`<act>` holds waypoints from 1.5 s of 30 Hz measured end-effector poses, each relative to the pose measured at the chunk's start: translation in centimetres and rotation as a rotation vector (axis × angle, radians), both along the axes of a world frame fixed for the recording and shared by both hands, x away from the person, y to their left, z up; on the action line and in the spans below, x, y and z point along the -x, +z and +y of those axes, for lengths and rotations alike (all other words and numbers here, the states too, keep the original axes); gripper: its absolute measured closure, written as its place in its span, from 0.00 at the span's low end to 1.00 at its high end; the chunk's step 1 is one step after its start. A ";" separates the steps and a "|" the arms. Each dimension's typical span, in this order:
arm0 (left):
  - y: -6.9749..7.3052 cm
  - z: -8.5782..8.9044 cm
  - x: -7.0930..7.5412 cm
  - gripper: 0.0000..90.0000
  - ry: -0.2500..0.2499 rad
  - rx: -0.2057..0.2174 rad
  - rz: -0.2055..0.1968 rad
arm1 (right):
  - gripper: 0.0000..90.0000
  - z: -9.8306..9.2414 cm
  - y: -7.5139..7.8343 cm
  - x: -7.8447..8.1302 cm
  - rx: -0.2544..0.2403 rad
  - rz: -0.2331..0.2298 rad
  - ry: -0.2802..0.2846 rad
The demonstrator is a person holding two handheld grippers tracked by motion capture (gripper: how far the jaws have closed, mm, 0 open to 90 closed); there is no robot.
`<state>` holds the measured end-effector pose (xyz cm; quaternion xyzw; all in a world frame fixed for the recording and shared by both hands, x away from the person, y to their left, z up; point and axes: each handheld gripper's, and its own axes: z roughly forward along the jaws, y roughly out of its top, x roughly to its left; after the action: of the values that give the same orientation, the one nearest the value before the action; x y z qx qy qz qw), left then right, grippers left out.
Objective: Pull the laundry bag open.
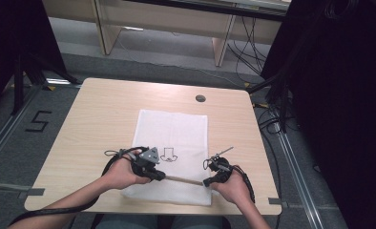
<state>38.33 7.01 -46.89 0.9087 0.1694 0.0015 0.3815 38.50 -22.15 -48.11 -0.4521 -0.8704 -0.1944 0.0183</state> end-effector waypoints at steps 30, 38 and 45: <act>-0.1 1.0 0.1 0.97 0.010 0.014 0.007 | 1.00 -0.1 0.0 0.0 -0.004 -0.006 0.008; -0.1 1.5 0.2 0.97 0.024 0.012 0.010 | 1.00 0.0 0.0 0.0 -0.002 -0.002 0.005; -0.1 1.7 0.1 0.97 0.027 0.014 0.011 | 1.00 -0.1 0.0 0.0 -0.004 -0.006 0.008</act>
<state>38.21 8.72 -47.00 0.9038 0.1836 0.0006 0.3867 38.54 -22.20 -48.16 -0.4480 -0.8718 -0.1974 0.0173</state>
